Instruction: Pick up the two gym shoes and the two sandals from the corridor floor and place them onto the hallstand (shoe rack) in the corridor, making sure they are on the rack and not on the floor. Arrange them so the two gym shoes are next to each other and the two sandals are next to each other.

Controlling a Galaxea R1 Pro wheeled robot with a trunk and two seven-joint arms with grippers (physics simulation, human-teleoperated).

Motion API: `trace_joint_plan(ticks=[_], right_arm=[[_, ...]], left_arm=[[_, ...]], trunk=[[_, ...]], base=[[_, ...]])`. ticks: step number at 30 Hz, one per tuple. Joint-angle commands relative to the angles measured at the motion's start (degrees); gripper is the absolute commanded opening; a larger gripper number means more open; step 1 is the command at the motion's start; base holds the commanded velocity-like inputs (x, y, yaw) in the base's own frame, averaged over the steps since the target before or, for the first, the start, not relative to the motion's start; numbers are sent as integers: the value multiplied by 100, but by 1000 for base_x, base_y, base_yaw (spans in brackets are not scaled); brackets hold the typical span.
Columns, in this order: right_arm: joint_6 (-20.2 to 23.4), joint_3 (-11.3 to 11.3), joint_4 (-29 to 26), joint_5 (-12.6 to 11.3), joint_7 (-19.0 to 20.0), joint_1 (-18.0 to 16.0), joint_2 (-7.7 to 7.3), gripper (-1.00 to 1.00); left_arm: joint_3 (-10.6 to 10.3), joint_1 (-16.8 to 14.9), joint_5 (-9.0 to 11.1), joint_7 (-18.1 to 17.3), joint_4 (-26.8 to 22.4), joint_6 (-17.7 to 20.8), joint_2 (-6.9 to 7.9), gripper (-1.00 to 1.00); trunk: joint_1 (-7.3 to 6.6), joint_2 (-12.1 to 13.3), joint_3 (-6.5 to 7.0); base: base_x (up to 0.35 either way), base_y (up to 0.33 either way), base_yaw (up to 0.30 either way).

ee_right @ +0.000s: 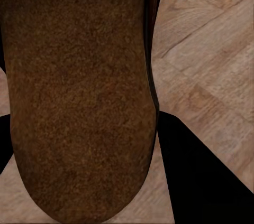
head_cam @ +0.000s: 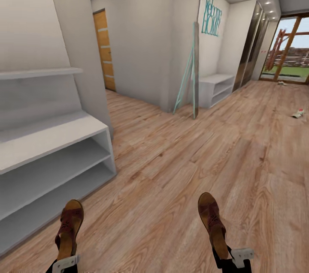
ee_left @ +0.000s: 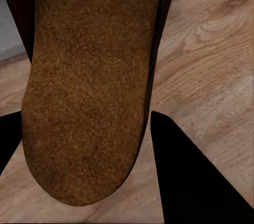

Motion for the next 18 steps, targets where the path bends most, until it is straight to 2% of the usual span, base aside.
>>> trace_joint_plan(ticks=[1, 18], right_arm=[[-11, -36, 0, 3, 48, -2, 4, -100], [-11, -36, 0, 2, 48, -2, 4, -100]], left_arm=[[4, -3, -31, 18, 3, -13, -1, -100], [4, -6, -23, 18, 3, -7, 1, -100]], trunk=[[-1, -2, -5], [-1, -2, -5]], base=[[0, 0, 279], [0, 0, 279]])
